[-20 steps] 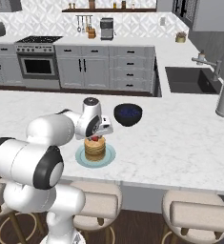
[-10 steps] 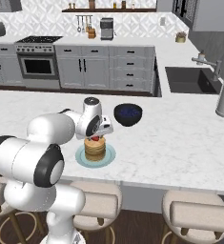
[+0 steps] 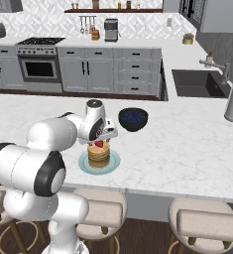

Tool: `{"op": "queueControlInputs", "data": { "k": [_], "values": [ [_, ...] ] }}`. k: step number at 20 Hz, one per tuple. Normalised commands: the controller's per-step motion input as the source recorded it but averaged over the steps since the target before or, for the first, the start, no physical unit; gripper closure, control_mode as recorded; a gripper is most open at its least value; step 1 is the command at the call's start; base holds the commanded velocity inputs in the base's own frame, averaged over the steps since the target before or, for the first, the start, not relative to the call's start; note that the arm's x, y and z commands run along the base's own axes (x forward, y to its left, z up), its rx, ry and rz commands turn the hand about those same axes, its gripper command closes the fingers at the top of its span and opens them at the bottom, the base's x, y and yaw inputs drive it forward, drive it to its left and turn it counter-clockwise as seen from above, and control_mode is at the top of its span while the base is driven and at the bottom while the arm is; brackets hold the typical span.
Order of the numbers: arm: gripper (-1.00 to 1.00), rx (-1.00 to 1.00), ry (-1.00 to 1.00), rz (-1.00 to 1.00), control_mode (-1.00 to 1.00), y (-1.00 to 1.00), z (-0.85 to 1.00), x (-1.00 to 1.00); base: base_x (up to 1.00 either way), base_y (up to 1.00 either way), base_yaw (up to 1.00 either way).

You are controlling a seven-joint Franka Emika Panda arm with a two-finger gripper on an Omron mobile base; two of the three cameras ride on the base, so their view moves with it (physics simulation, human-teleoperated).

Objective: Take the strawberry from the fridge and place it on top of the pancake, located on the dining counter.

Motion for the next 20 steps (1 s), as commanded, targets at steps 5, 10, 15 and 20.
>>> {"op": "queueControlInputs", "data": {
  "k": [5, 10, 15, 20],
  "values": [
    [-1.0, -0.04, -0.01, 0.0, -1.0, 0.0, 0.66, -0.16, 0.0, 0.0, 0.0],
    [-1.0, 0.0, 0.0, -0.05, -1.0, 0.17, 0.51, -0.52, 0.0, 0.0, 0.0],
    [-1.0, -0.03, 0.0, -0.14, -1.0, 0.38, 0.22, -1.0, 0.0, 0.0, 0.0],
    [-1.0, -0.12, 0.0, -0.12, -1.0, 0.83, 0.1, -1.0, 0.0, 0.0, 0.0]
  ]
}}
